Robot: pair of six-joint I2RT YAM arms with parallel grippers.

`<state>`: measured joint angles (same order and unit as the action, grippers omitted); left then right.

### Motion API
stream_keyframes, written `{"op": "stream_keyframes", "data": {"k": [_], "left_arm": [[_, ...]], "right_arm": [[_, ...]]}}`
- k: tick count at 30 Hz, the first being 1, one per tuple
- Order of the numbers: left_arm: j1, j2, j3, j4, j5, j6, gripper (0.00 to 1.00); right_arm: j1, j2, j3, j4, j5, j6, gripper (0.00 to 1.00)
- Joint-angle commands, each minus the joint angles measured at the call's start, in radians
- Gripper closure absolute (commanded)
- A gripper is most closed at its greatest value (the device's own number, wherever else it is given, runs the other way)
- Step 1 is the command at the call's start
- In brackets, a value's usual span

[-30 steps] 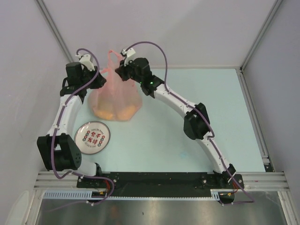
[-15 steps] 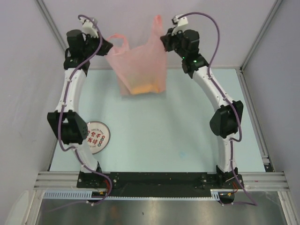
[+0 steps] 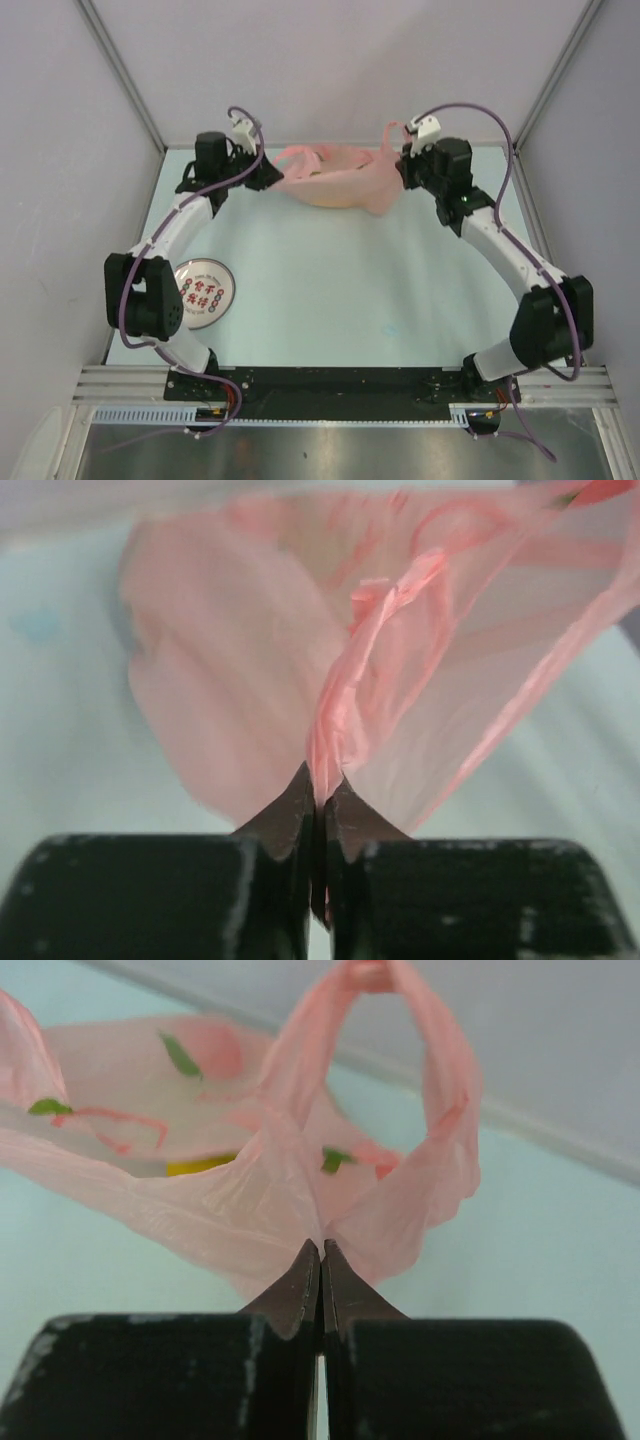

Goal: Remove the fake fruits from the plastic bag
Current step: Adjust the plastic bag at the center of the board, then move the plate to the center of the board.

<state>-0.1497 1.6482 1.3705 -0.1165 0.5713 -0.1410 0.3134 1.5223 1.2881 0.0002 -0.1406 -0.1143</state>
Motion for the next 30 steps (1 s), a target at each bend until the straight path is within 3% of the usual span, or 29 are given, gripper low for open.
{"op": "stream_keyframes", "data": {"k": [1, 2, 3, 4, 5, 11, 13, 17, 23, 24, 28, 30], "left_arm": [[0.006, -0.113, -0.137, 0.007, 0.001, 0.012, 0.70], [0.004, -0.114, -0.126, -0.038, -0.004, 0.017, 0.53], [0.006, -0.116, -0.113, -0.087, -0.002, 0.024, 0.48], [0.006, -0.132, -0.100, -0.139, -0.005, 0.035, 0.39], [0.007, -0.146, -0.079, -0.225, -0.008, 0.076, 0.27], [0.106, -0.371, -0.175, -0.391, -0.110, 0.231, 0.11], [0.147, -0.421, -0.211, -0.452, -0.134, 0.295, 0.09], [0.355, -0.485, -0.312, -0.511, -0.299, 0.371, 0.09], [0.582, -0.436, -0.409, -0.581, -0.484, 0.458, 0.15], [0.607, -0.420, -0.415, -0.592, -0.520, 0.463, 0.16], [0.763, -0.380, -0.453, -0.585, -0.567, 0.445, 0.21], [0.788, -0.375, -0.487, -0.543, -0.605, 0.452, 0.21]], "right_arm": [[0.046, -0.189, -0.214, -0.083, 0.007, -0.019, 0.97], [0.049, -0.209, -0.254, -0.110, -0.008, -0.016, 0.89], [0.055, -0.230, -0.263, -0.139, -0.017, -0.012, 0.79], [0.055, -0.260, -0.268, -0.199, -0.028, -0.008, 0.61], [0.056, -0.275, -0.271, -0.225, -0.052, -0.013, 0.56], [0.075, -0.405, -0.242, -0.356, -0.033, 0.018, 0.31], [0.075, -0.430, -0.214, -0.406, -0.043, 0.039, 0.27], [0.064, -0.450, -0.205, -0.473, -0.031, 0.048, 0.26], [0.027, -0.415, -0.204, -0.471, -0.059, 0.079, 0.25], [0.027, -0.403, -0.202, -0.468, -0.065, 0.080, 0.03], [0.027, -0.378, -0.205, -0.476, -0.091, 0.090, 0.00], [0.026, -0.370, -0.205, -0.480, -0.103, 0.103, 0.00]]}}
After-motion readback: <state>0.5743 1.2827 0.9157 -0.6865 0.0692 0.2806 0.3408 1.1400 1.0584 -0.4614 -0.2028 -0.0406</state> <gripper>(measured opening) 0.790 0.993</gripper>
